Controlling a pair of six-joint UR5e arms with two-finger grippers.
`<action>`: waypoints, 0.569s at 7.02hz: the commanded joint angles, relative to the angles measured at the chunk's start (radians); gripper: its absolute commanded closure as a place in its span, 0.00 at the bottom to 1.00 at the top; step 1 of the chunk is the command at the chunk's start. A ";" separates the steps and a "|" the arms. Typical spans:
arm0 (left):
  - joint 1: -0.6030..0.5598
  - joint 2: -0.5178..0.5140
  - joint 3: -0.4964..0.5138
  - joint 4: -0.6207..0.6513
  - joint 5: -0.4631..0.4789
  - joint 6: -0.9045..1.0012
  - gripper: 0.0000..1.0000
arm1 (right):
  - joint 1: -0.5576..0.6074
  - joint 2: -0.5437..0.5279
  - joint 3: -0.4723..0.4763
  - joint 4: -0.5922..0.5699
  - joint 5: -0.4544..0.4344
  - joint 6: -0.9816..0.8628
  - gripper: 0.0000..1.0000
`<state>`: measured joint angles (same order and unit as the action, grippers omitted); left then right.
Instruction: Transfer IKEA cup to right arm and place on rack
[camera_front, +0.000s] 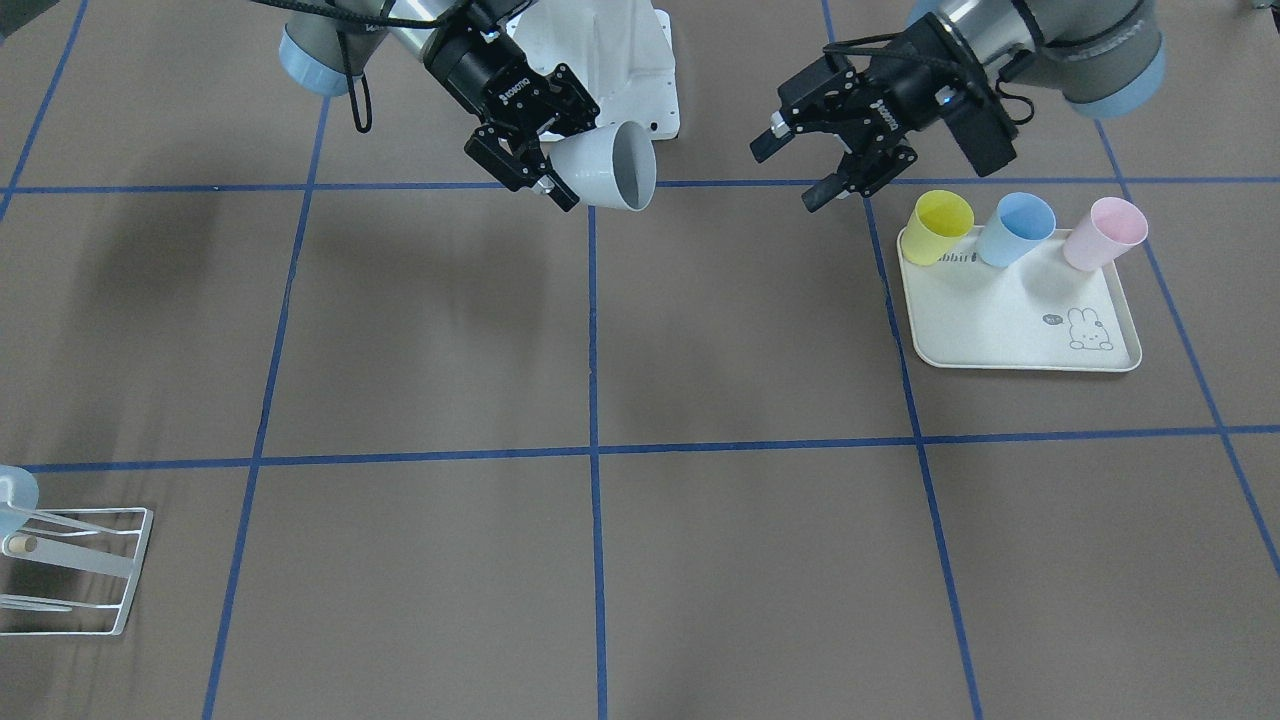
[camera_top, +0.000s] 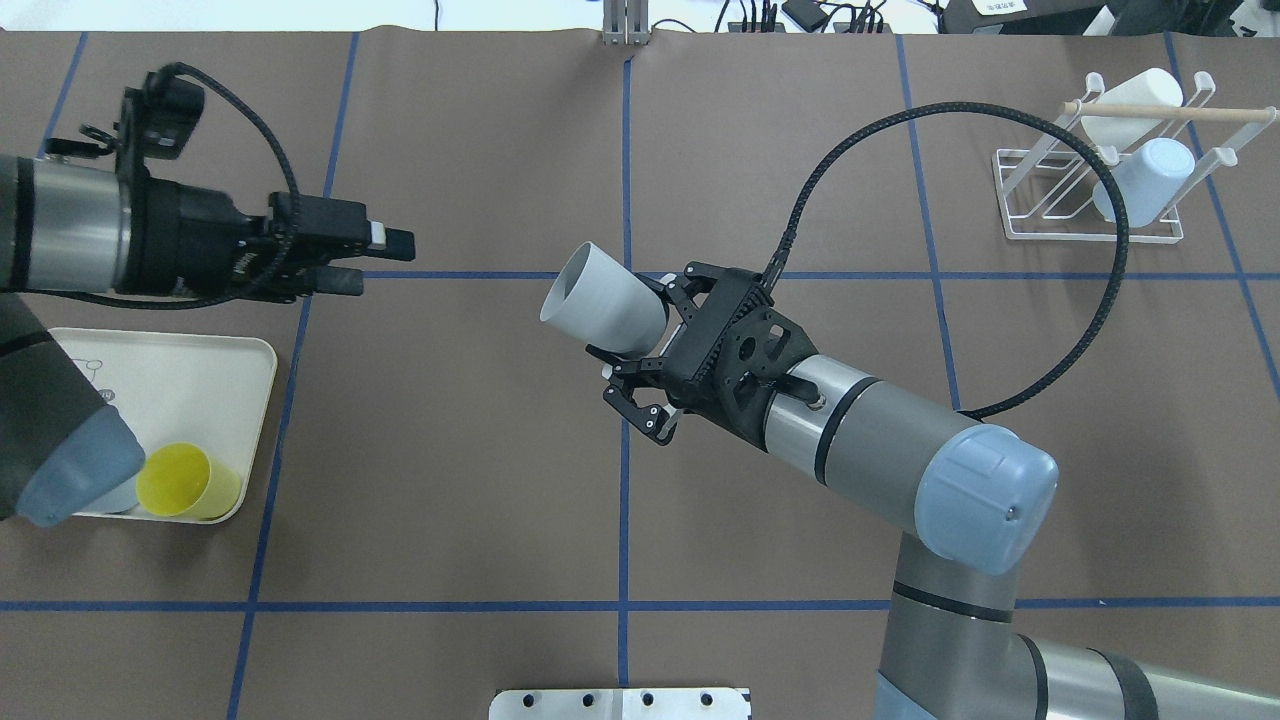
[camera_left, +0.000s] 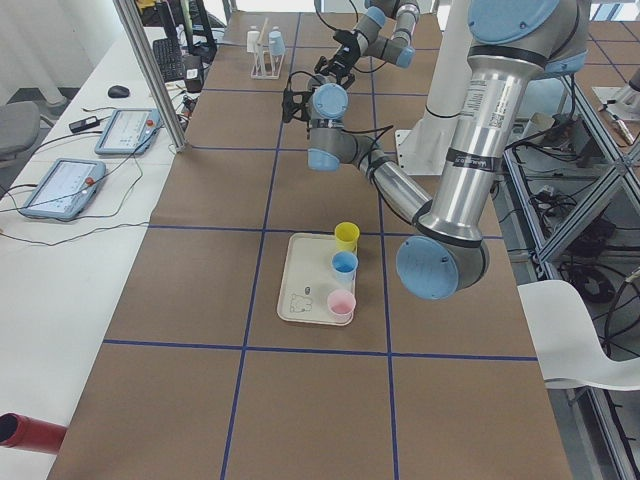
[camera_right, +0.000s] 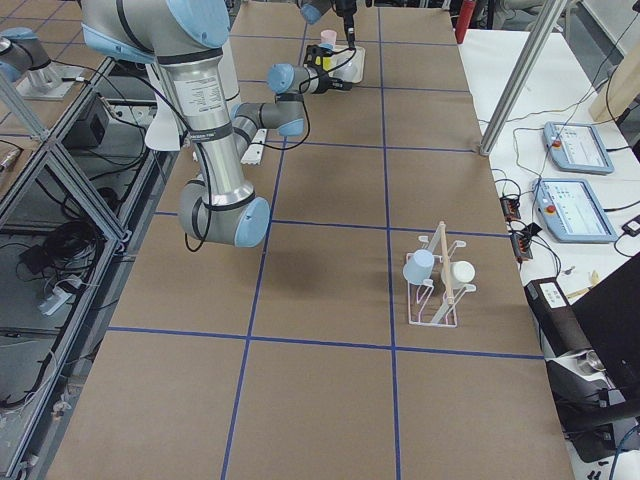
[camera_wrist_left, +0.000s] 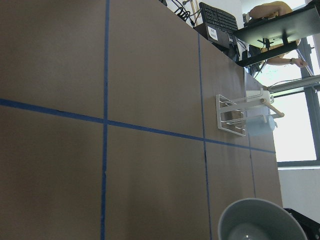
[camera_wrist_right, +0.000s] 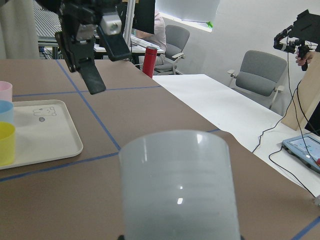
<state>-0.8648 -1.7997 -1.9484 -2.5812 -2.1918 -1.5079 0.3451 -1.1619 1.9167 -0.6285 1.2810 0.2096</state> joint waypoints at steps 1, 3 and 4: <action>-0.059 0.080 -0.006 0.001 -0.037 0.158 0.00 | 0.075 -0.035 0.015 -0.109 0.006 0.001 1.00; -0.059 0.089 -0.012 0.001 -0.036 0.167 0.00 | 0.217 -0.029 0.065 -0.438 0.087 -0.041 1.00; -0.059 0.091 -0.012 0.001 -0.036 0.167 0.00 | 0.292 -0.028 0.094 -0.583 0.174 -0.146 1.00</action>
<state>-0.9227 -1.7126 -1.9587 -2.5802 -2.2275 -1.3443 0.5470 -1.1914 1.9785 -1.0299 1.3661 0.1568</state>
